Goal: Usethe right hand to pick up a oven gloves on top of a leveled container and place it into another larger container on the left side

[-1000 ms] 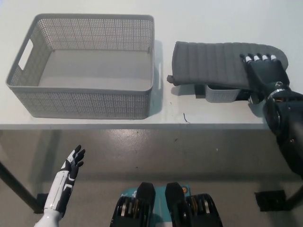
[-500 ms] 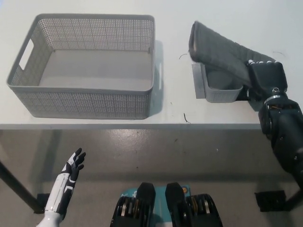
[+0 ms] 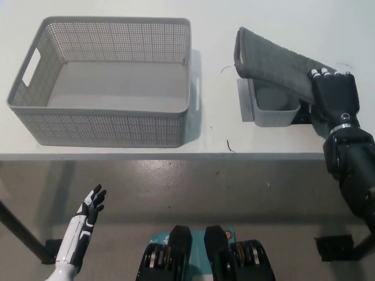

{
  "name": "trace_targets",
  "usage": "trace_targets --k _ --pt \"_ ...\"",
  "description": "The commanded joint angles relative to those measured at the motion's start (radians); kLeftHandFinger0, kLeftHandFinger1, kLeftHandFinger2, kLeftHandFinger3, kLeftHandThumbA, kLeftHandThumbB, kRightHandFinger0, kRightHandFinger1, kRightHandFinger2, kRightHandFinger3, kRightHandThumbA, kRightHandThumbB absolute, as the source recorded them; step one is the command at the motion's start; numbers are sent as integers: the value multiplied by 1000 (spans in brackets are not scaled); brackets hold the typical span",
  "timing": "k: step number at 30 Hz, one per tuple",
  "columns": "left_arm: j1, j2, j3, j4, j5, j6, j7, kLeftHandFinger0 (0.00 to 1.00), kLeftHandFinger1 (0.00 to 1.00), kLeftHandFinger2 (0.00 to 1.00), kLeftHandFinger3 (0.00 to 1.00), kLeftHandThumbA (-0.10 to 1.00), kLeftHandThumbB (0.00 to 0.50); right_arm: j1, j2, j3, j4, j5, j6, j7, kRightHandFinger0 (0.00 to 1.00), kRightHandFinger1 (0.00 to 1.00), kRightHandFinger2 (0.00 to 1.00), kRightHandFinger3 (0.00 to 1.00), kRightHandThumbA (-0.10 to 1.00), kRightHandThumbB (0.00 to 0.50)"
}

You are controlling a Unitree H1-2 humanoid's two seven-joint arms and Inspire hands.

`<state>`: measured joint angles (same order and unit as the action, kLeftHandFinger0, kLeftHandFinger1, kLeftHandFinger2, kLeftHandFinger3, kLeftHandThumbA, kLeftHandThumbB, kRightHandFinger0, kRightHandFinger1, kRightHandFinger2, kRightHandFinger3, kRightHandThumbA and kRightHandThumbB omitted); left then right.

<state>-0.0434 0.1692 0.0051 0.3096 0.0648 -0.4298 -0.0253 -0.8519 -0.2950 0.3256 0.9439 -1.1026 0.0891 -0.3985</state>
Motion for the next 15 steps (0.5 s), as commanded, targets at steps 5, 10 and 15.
trace_targets --k 5,10,15 --pt "-23 20 2 -23 -7 -40 -12 1000 1000 1000 1000 1000 500 -202 -67 -46 -373 57 -99 -161 0 385 768 870 -100 136" --pt "-20 18 4 -26 -12 -40 -14 1000 1000 1000 1000 1000 500 -230 -68 -35 -472 47 -93 -108 0 294 679 439 -100 215" --pt "-22 24 1 -23 -1 -40 -14 1000 1000 1000 1000 1000 500 -254 -53 -10 -551 30 -79 -46 0 175 589 95 -100 272"
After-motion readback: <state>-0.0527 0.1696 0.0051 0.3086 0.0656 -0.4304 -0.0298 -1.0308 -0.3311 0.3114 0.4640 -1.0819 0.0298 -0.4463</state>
